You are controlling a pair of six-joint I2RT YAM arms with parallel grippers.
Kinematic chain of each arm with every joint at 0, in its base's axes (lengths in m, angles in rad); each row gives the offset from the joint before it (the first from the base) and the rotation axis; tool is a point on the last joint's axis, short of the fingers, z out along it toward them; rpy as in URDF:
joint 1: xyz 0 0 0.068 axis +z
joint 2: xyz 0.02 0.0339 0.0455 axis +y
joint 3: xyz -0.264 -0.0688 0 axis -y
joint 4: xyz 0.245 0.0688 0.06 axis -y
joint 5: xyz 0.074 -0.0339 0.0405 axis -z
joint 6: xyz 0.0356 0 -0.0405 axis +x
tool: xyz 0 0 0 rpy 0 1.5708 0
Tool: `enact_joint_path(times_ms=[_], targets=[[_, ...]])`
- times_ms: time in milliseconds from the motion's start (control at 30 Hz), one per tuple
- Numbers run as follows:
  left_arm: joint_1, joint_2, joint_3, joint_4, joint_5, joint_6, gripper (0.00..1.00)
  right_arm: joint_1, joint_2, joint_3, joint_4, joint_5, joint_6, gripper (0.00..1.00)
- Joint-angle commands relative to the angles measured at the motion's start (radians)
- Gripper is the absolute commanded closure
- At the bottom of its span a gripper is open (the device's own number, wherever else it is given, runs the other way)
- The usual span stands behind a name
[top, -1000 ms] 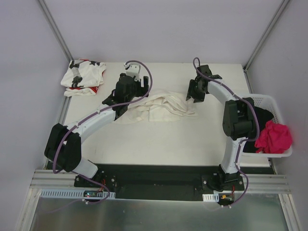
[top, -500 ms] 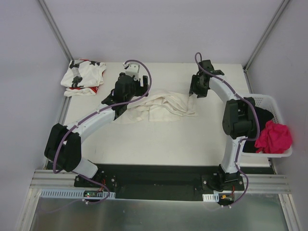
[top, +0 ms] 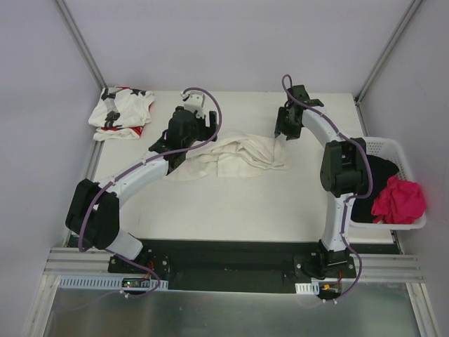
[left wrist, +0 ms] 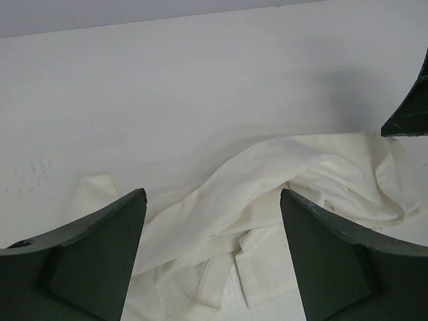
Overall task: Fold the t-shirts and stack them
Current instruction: Flatten out the tshirt
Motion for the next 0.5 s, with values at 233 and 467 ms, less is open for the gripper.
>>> enact_joint_path(times_ms=[233, 467], targets=[[0.014, 0.035, 0.045, 0.044, 0.023, -0.024, 0.20, 0.017, -0.002, 0.003, -0.011, 0.001, 0.002, 0.50], [0.015, 0.042, 0.048, 0.044, 0.023, -0.027, 0.20, 0.024, -0.008, -0.020, -0.001, -0.032, 0.008, 0.50]])
